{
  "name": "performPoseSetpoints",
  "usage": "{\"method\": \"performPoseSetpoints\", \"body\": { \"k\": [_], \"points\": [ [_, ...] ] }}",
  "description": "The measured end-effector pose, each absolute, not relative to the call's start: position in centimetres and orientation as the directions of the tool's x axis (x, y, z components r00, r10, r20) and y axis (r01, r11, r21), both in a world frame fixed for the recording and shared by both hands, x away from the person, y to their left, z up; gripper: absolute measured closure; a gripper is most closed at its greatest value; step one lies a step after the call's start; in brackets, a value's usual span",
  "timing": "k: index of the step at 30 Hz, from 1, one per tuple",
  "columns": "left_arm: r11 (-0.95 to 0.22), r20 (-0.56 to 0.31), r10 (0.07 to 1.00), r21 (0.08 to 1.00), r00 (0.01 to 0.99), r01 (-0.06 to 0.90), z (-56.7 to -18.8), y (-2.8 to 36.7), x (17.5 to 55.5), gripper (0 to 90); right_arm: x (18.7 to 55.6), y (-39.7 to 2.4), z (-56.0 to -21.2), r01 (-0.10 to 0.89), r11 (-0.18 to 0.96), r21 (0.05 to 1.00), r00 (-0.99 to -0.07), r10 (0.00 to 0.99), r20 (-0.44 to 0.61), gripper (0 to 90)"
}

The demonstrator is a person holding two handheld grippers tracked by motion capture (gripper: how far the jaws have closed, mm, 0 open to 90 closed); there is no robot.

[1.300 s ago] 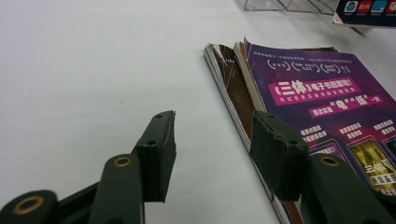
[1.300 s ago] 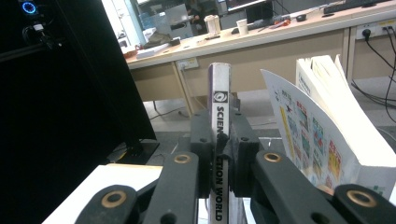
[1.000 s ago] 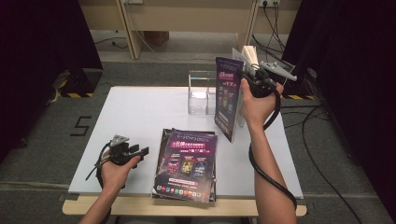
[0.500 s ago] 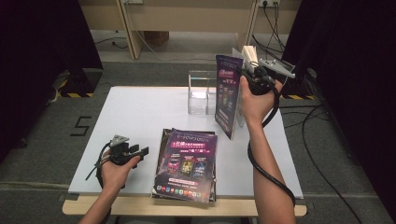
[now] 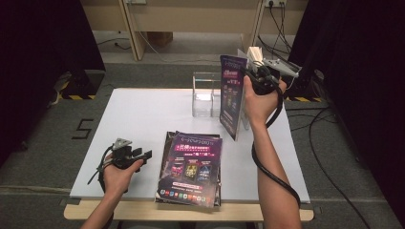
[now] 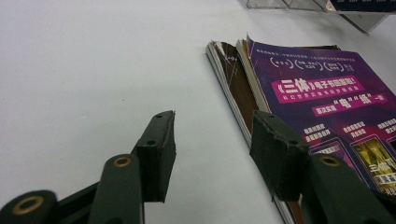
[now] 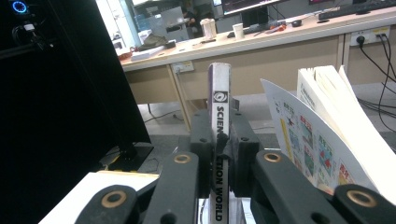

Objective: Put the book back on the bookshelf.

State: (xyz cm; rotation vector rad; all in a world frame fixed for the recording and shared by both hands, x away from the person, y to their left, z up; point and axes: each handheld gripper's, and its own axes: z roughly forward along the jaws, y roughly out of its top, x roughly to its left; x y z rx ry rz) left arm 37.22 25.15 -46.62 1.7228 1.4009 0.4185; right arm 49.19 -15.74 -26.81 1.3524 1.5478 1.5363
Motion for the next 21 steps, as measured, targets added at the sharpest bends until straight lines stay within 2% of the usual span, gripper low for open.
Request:
{"method": "performPoseSetpoints", "body": {
  "k": [21],
  "points": [
    [-0.007,-0.249,0.916,0.774,0.314,0.633,-46.7,25.2,37.3,49.6,50.4,-15.4,-26.9,0.251,-0.159,0.955,-0.314,0.920,0.235,83.2]
  ]
}}
